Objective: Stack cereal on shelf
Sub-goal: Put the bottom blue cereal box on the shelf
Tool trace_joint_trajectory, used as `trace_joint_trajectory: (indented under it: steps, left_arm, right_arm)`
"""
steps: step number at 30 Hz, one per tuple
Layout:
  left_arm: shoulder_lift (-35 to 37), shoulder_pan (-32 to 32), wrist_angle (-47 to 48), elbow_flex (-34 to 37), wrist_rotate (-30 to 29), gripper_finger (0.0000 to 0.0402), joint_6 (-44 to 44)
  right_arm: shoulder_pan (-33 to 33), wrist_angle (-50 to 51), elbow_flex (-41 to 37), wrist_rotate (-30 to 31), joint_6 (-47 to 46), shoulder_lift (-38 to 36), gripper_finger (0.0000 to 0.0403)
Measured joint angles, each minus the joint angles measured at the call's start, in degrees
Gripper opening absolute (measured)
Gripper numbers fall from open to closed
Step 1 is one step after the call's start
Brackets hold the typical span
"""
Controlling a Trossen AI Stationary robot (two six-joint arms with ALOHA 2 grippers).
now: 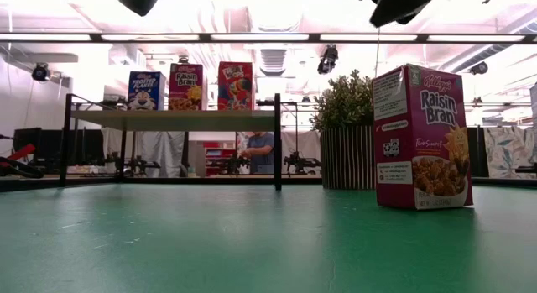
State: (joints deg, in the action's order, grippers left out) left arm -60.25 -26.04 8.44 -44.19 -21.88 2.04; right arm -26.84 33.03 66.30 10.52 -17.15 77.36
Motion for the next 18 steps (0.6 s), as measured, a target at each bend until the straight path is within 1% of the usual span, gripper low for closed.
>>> trace_joint_trajectory:
  steps: [4,9,14,18]
  left_arm:
    - [0.0,0.0,-0.4,0.0,-2.1,0.0005,0.0]
    - [0.0,0.0,-0.5,0.0,-3.1,0.0005,-1.3]
    - [0.0,0.0,-2.2,0.0,-5.7,0.0005,-3.9]
    - [0.0,0.0,-3.4,0.0,-6.3,0.0005,-5.6]
  right_arm:
    - [-1.7,1.8,0.0,0.5,-4.0,0.0,0.0249]
    - [-3.3,5.2,0.0,1.5,-9.5,0.0,0.0249]
    - [-3.5,12.1,0.5,-3.5,-18.8,0.0,0.0249]
    - [-5.0,19.7,4.9,-5.0,-24.6,0.8,0.0249]
